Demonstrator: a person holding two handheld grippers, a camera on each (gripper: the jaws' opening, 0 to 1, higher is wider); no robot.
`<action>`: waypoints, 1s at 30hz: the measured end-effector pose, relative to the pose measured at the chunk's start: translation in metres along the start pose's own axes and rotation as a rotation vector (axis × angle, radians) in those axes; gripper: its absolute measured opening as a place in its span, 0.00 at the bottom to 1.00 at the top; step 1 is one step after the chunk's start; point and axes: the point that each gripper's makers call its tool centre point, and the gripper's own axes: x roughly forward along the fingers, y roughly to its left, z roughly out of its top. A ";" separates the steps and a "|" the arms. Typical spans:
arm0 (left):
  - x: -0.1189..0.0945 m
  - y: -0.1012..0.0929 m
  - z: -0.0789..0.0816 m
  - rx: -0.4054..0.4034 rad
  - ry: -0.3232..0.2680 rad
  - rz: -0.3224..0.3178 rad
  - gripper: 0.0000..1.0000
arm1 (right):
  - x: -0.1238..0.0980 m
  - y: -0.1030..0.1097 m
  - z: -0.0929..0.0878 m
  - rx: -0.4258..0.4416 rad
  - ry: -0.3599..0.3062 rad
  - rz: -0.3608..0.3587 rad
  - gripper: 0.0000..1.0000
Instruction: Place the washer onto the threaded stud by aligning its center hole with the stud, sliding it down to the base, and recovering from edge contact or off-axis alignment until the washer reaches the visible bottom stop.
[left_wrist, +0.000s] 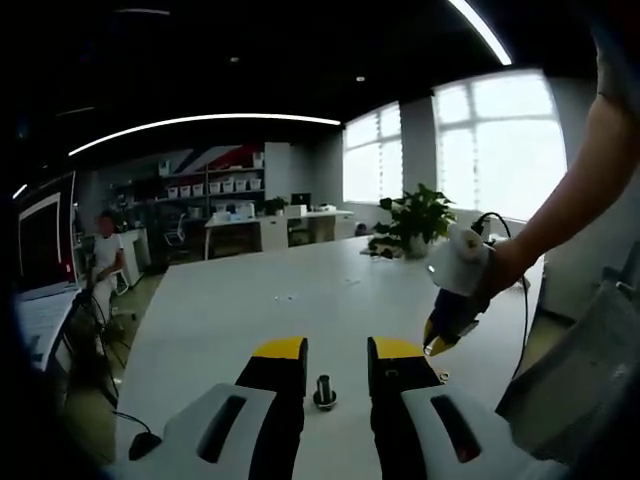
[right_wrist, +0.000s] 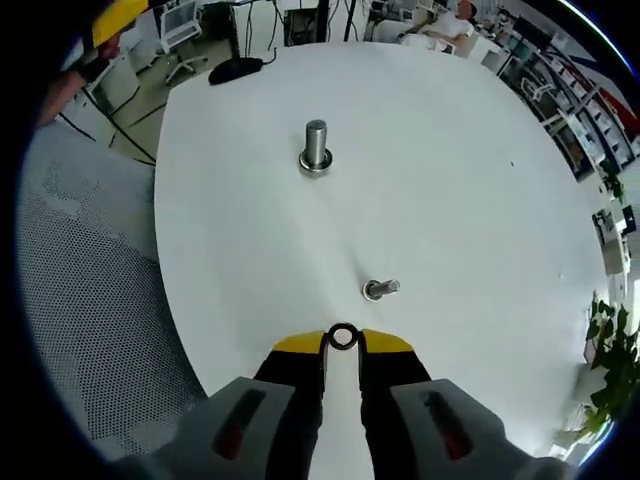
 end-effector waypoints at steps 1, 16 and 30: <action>0.000 0.000 0.000 0.002 -0.002 0.002 0.22 | -0.001 -0.001 0.000 -0.001 0.001 -0.001 0.14; -0.001 -0.003 0.003 0.011 -0.010 -0.007 0.22 | -0.015 -0.023 0.015 0.001 -0.012 -0.024 0.14; -0.001 0.004 0.001 -0.013 -0.010 0.013 0.22 | -0.011 -0.030 0.024 -0.009 -0.009 -0.017 0.14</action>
